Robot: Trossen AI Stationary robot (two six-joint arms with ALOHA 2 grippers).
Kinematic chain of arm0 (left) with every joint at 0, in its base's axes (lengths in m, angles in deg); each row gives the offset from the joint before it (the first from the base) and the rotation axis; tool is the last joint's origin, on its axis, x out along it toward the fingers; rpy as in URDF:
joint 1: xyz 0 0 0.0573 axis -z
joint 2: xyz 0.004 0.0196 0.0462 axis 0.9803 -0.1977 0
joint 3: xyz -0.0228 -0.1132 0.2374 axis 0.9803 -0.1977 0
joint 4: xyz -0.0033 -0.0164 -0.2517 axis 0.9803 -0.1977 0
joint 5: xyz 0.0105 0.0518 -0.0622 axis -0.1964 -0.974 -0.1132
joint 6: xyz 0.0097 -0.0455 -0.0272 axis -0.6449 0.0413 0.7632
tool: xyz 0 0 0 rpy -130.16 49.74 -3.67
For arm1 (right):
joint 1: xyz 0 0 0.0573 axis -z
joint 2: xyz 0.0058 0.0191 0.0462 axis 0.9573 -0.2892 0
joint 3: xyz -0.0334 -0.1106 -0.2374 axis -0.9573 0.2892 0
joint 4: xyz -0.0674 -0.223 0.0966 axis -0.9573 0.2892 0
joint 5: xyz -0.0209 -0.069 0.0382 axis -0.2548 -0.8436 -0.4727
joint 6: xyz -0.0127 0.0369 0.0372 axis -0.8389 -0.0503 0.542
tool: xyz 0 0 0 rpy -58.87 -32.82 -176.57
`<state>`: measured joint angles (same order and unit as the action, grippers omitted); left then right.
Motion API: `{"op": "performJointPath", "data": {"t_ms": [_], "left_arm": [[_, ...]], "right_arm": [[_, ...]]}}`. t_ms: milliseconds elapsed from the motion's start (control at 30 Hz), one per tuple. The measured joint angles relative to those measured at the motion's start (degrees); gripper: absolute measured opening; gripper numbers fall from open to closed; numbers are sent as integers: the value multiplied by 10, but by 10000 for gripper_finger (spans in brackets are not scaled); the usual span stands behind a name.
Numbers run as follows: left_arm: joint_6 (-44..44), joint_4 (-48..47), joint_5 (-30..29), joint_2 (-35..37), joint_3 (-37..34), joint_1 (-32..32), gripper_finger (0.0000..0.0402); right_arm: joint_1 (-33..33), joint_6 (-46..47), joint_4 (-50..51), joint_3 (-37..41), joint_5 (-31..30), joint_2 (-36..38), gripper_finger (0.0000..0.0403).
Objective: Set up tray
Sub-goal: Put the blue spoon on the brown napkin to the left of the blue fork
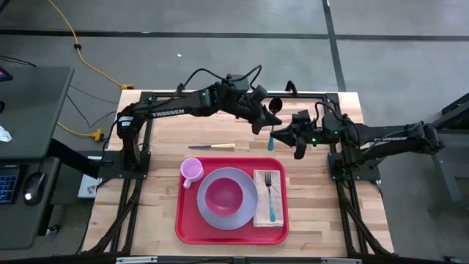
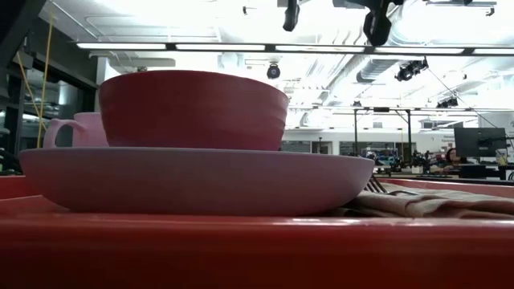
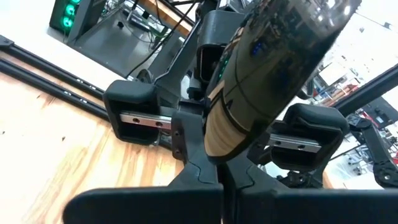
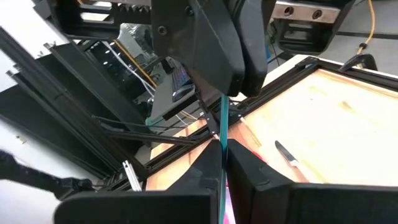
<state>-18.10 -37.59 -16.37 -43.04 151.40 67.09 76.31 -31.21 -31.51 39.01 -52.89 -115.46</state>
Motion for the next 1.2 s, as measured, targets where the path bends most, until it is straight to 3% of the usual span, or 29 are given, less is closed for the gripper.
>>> {"op": "performJointPath", "data": {"t_ms": [333, 700, 1200], "left_arm": [[-7, -3, -2, 0, 0, -1, 21], [-3, -19, 3, 1, 0, 0, 139], [-3, -52, 34, 1, 1, -17, 215]], "right_arm": [[2, 24, -2, 0, -19, -2, 0], [2, 46, -11, 0, -30, -3, 0], [3, 51, -14, 0, -43, -3, 0]]}}
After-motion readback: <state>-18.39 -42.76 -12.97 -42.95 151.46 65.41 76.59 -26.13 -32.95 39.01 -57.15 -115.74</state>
